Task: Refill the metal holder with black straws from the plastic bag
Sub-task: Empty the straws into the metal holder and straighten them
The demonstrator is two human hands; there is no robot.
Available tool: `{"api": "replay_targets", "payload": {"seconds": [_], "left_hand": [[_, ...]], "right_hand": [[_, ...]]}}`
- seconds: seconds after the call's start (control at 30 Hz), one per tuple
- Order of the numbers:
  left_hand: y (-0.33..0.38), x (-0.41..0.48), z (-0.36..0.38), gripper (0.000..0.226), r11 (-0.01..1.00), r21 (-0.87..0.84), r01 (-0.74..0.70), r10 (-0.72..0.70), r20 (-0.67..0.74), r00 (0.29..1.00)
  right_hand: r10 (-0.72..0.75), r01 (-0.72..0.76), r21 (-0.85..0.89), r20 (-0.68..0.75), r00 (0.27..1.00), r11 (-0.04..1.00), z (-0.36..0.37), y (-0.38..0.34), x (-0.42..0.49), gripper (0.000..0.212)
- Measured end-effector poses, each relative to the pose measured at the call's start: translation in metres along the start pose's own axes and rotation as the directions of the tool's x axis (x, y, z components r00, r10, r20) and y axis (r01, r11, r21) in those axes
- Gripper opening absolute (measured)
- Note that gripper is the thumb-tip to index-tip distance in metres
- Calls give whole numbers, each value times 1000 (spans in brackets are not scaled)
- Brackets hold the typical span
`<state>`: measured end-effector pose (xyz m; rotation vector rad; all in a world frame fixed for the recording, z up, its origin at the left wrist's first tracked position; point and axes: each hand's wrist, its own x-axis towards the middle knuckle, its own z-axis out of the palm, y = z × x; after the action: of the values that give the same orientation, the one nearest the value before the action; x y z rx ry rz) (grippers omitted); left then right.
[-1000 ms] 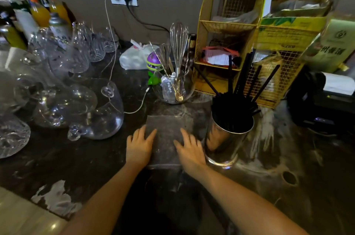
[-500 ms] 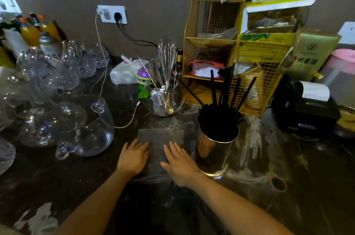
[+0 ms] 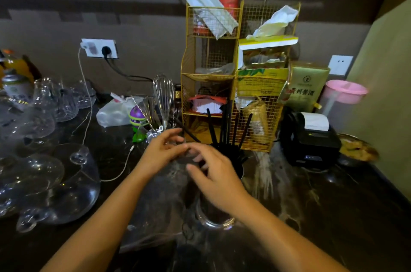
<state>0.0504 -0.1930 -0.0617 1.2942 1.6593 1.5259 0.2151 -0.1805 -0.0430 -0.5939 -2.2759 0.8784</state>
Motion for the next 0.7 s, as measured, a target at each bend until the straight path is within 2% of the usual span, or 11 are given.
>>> {"api": "replay_targets", "payload": {"seconds": [0.1, 0.17, 0.37, 0.53, 0.7], "left_hand": [[16, 9, 8, 38, 998, 25, -51, 50, 35, 998], [24, 16, 13, 36, 996, 36, -82, 80, 49, 996], [47, 31, 26, 22, 981, 136, -138, 124, 107, 987], [56, 39, 31, 27, 965, 202, -168, 129, 193, 973], [64, 42, 29, 21, 934, 303, -187, 105, 266, 958]], "right_hand": [[58, -70, -66, -179, 982, 995, -24, 7, 13, 36], [112, -141, -119, -220, 969, 983, -36, 13, 22, 37], [260, -286, -199, -150, 954, 937, -46, 21, 44, 41], [302, -317, -186, -107, 947, 930, -40, 20, 51, 29], [309, -318, -159, -79, 948, 935, -41, 21, 54, 28]]}}
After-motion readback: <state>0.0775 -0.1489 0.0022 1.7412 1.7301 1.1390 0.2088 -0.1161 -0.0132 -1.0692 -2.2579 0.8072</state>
